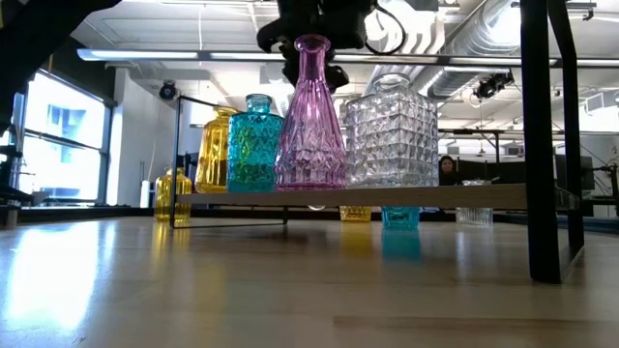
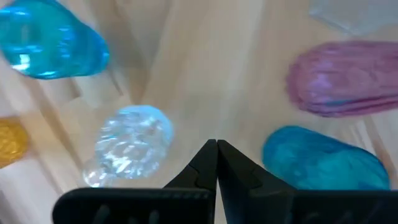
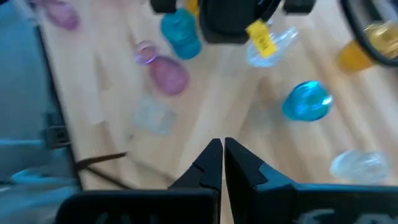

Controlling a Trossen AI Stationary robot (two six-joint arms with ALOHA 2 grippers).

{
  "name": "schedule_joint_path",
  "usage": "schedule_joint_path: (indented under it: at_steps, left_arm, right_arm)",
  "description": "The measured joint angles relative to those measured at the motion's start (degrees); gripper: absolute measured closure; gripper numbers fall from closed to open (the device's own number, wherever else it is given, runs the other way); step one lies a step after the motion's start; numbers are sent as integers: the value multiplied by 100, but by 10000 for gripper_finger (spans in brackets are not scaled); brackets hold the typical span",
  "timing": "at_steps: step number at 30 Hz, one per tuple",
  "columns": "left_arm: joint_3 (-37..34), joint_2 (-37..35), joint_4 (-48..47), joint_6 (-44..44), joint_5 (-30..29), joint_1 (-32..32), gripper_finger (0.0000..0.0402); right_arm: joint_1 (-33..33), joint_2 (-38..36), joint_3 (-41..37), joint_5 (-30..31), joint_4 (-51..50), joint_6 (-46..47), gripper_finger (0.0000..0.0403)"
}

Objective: Sort vases onto shelf
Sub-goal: Put the bottom crystal vase on the shelf

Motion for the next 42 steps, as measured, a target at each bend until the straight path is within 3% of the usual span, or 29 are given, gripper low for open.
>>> schedule_joint_path:
  at_steps: [4,11,20,28,32,42]
  left_arm:
    - [0,0,153,-323,-162,140,401]
    - [2,-221,128,-762,141,418,401]
    - [4,-665,22,-963,195,774,401]
    - [4,-1416,-435,-1072,183,1122,401]
    - [4,-2055,-542,-1246,189,1204,401]
    - [4,-3416,-194,-1481,181,1211,401]
  right_arm:
    - [-177,-2,-255,107,137,-184,403]
    - [-793,0,-1114,-765,896,-870,403]
    - [-1641,2,-1887,-1243,1754,-1367,403]
    - [-2475,3,-2633,-2735,2911,-1831,399]
    - [-2665,4,-2901,-3144,3475,-1793,377]
    - [-2877,4,-2970,-2868,3513,-1721,292]
